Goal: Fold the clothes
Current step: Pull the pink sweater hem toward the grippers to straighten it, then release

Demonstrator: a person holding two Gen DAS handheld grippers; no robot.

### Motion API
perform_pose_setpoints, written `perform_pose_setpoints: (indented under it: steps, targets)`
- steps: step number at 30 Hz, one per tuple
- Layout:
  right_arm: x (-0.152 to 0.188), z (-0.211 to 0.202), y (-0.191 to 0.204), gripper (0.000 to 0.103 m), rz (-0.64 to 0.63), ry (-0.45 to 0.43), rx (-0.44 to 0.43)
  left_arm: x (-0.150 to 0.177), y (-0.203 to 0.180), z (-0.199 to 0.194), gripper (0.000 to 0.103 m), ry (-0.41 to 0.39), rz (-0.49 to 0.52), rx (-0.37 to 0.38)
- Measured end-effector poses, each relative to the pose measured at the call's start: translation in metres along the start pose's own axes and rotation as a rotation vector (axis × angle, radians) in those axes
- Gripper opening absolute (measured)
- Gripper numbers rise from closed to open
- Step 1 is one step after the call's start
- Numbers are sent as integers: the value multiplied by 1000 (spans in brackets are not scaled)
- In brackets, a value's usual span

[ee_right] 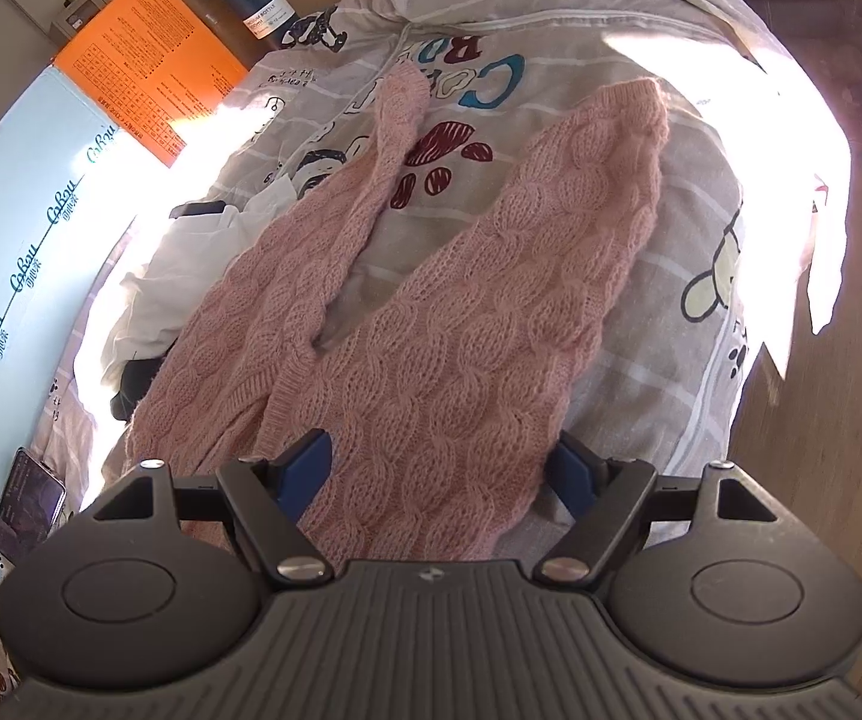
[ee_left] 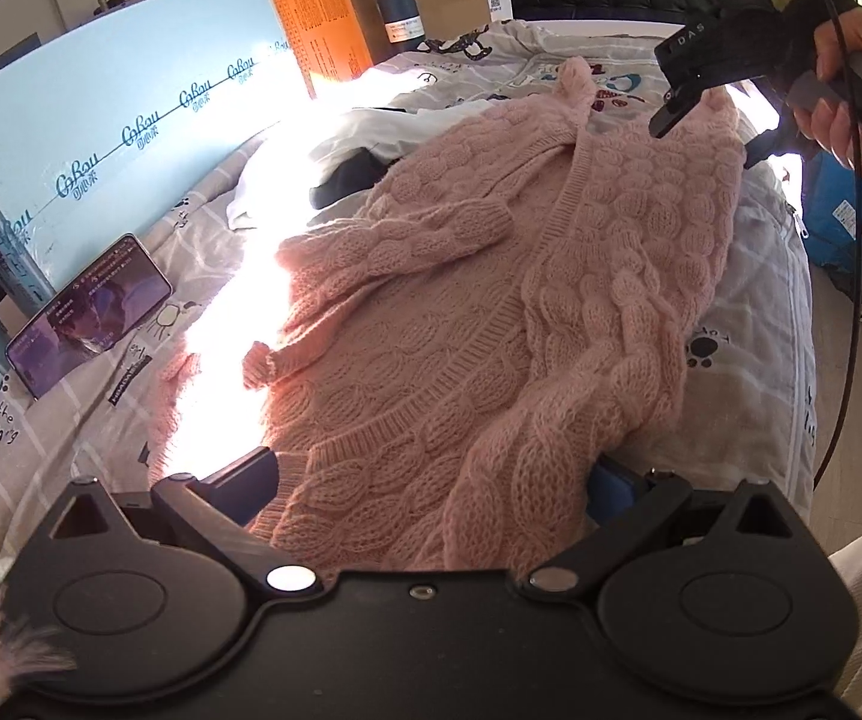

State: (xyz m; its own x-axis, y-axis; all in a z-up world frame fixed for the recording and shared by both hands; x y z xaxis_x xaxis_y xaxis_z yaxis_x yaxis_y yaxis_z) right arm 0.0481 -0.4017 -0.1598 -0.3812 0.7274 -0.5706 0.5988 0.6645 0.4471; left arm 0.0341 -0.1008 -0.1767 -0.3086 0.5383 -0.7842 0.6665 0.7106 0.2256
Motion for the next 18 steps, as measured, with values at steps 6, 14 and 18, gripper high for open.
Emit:
perform_pose_setpoints:
  steps: [6,14,18]
  targets:
    - [3,0,2,75,1,9,2,13,-10,-3,103,27,80,44]
    - [4,2,4,75,-9,7,18,8,-8,-1,103,-4,89,21]
    - [3,2,5,75,-17,6,22,-2,-16,6,102,-37,117,32]
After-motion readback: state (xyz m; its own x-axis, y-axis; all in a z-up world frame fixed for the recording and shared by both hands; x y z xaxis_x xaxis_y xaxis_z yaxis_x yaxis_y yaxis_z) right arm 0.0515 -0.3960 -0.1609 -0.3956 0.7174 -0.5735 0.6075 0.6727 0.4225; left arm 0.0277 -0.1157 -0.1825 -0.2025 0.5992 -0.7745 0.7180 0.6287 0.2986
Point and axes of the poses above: each gripper's, at about its wrist camera, not at the fingertips, and z roughly the way its jaws point, y to its left, x to its underside, the point moved 10 cm from there along z, roughly the way its jaws point, and after that the axes turned 10 degrees about -y, right-handed, at the moved point
